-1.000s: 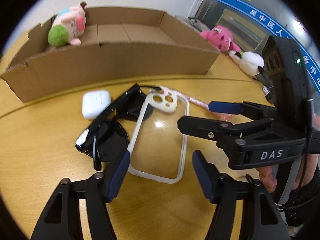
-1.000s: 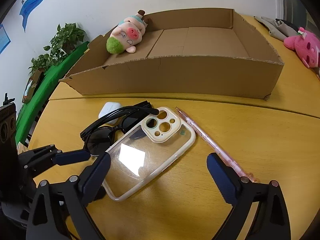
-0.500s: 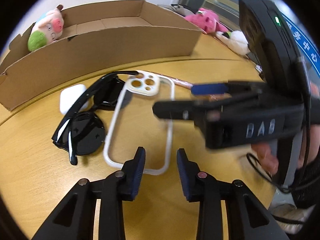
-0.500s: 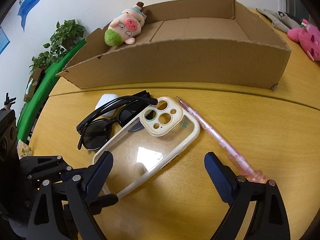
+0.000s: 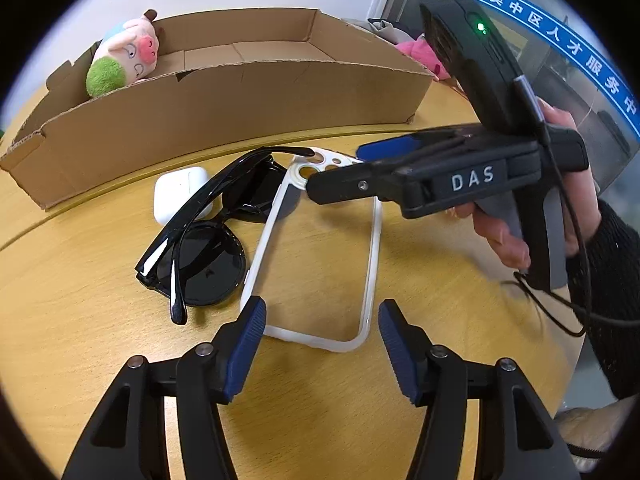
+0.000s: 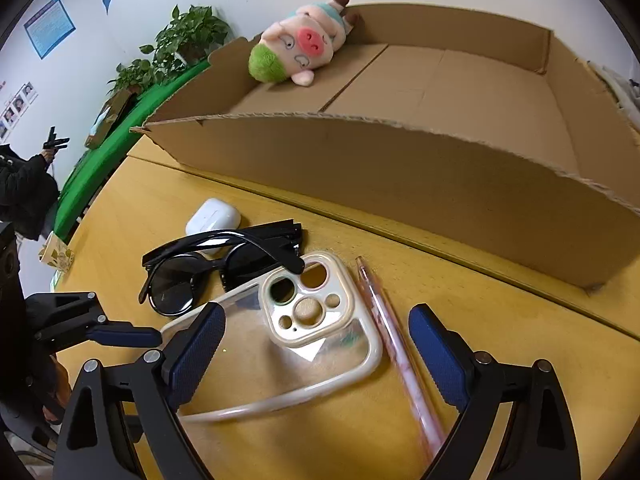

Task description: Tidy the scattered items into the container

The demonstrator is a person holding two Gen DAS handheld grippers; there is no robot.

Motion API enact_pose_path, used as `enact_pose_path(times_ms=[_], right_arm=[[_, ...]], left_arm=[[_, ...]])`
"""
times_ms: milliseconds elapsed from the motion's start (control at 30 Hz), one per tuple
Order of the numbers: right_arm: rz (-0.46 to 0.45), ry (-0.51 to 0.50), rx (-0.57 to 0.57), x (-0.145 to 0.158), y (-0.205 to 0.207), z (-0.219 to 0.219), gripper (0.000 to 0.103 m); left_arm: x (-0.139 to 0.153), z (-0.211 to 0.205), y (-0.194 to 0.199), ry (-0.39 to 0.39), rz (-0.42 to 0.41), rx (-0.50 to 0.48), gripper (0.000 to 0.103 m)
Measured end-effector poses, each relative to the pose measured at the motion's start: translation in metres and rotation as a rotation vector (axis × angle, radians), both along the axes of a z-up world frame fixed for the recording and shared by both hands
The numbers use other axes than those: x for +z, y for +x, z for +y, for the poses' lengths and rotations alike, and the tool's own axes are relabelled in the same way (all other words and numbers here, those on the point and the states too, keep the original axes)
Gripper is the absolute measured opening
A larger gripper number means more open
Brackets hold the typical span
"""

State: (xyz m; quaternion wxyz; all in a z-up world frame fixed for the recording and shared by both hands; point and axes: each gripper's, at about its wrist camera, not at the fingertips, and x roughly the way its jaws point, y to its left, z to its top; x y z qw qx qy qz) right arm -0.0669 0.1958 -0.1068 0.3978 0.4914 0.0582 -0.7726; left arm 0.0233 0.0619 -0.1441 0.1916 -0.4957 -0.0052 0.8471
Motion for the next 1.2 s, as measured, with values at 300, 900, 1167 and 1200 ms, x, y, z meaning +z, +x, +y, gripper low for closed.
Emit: enact_pose_path(times_ms=[300, 900, 1167, 1200], right_arm=[[0.051, -0.040, 0.142, 0.010, 0.022, -0.012, 0.097], [-0.075, -0.057, 0.275, 0.004, 0.114, 0.030, 0.098], [-0.043, -0.020, 0.299, -0.003, 0.102, 0.019, 0.101], [-0.041, -0.025, 0.309, -0.003, 0.107, 0.017, 0.101]], left_arm=[[-0.002, 0.008, 0.010, -0.071, 0.027, -0.106, 0.071], [-0.004, -0.021, 0.048, -0.086, 0.012, -0.438, 0.072], [-0.014, -0.020, 0.032, -0.072, -0.006, -0.411, 0.077], [-0.015, -0.020, 0.033, -0.064, 0.001, -0.403, 0.077]])
